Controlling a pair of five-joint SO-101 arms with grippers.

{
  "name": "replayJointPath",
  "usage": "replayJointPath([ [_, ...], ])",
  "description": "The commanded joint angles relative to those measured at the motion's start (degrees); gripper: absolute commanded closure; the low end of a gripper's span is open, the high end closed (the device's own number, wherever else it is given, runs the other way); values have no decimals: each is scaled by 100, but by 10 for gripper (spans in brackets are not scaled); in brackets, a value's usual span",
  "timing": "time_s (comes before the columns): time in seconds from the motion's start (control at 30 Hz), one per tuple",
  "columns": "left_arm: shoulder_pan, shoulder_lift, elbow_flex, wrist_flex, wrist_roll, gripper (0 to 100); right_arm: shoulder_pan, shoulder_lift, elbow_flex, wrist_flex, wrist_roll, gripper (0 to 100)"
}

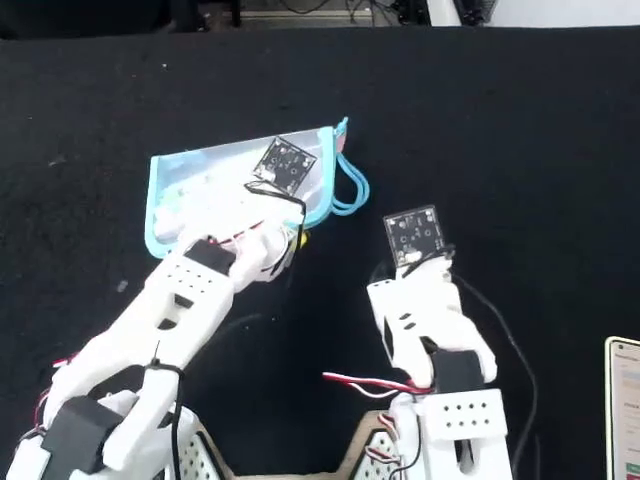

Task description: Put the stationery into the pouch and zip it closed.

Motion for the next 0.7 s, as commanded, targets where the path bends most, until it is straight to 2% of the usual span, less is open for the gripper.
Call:
replayJointPath([
  [0.0,4,-149,-699,633,70,814,70,-110,171,-519,26,977],
  [0.1,4,-360,-1042,1556,70,748,70,-110,207,-563,26,977],
  [0.2,4,-554,-1226,2066,220,722,70,-119,207,-563,26,977],
  [0.43,-57,-1380,-1279,2207,527,723,70,-163,295,-580,26,977],
  [0.53,-224,-2075,-822,2541,510,784,70,-163,497,-941,26,977],
  [0.67,-752,-3095,180,2567,510,938,-70,-163,690,-1327,26,977],
])
